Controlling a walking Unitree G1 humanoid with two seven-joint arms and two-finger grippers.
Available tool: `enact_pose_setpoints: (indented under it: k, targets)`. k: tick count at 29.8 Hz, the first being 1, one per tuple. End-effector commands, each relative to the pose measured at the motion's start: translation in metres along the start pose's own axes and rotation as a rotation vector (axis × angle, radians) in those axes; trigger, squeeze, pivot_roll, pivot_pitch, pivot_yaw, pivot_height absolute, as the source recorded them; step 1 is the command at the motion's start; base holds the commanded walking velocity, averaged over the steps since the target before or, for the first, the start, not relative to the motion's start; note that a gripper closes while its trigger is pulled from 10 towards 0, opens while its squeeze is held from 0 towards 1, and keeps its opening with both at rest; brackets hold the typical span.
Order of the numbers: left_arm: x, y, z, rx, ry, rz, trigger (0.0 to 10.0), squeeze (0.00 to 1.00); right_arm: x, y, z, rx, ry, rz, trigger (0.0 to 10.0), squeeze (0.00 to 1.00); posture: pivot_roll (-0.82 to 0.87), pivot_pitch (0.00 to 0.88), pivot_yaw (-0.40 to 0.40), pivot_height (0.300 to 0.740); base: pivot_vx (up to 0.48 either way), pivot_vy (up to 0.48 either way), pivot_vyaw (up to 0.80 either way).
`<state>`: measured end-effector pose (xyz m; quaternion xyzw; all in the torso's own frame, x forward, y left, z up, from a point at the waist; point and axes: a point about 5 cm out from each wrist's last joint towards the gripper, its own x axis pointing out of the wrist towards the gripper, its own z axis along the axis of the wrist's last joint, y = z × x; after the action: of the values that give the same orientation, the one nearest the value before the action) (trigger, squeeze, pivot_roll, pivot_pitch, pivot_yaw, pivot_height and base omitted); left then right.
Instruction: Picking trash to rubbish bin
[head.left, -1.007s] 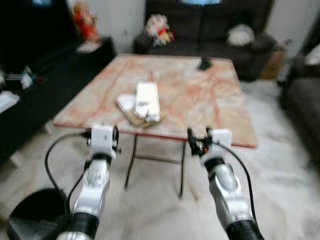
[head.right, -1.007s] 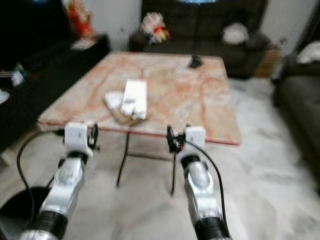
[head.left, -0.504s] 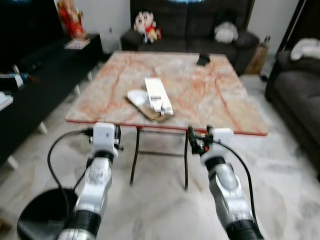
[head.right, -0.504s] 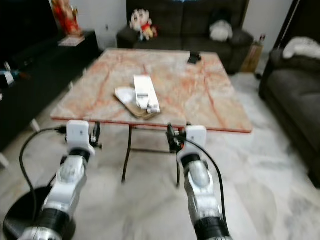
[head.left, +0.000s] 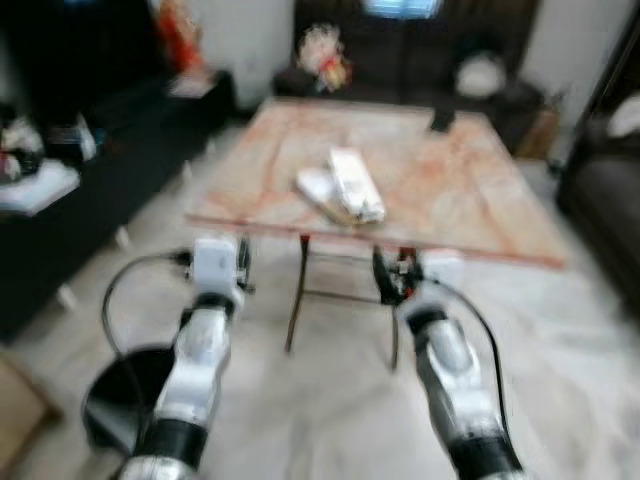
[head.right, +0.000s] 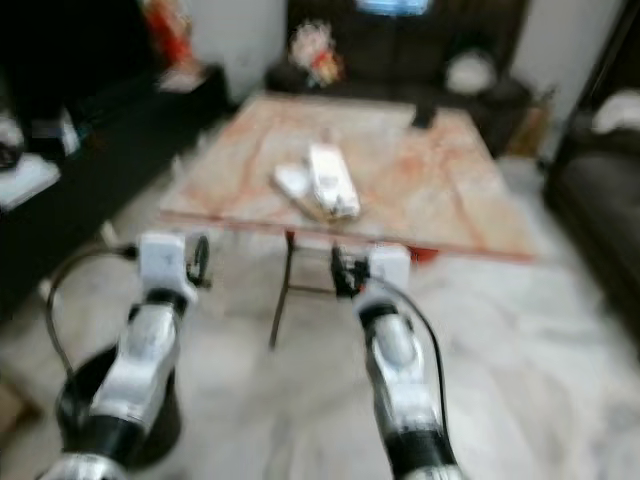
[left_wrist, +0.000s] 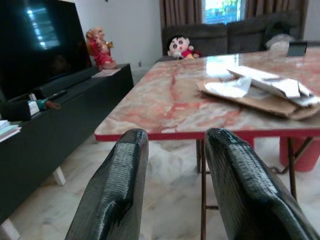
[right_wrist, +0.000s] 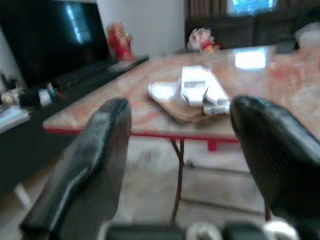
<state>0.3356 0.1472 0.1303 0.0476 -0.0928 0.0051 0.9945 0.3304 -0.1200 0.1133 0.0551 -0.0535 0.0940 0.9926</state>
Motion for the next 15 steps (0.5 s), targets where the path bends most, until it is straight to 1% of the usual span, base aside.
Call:
enact_pose_setpoints:
  k: [1,4,15]
  targets:
    - [0.0037,0.006,0.0048,0.012,-0.011,0.005,10.0,0.0,0.0053,0.0053,0.0063,0.007,-0.019,0.014,10.0,0.0,0.15,0.0,-0.01,0.74,0.48,0.0,0.0]
    - [0.0032,0.0062,0.0043,0.012,-0.008,0.001,10.0,0.0,0.0051,0.0075,0.0057,0.007,-0.018,0.021,10.0,0.0,0.15,0.0,-0.008,0.74,0.477,0.0,0.0]
    - [0.0023,0.0043,0.0034,0.009,-0.005,-0.012,10.0,0.0,0.005,0.0065,0.0054,0.011,-0.019,0.018,10.0,0.0,0.15,0.0,-0.008,0.74,0.479,0.0,0.0]
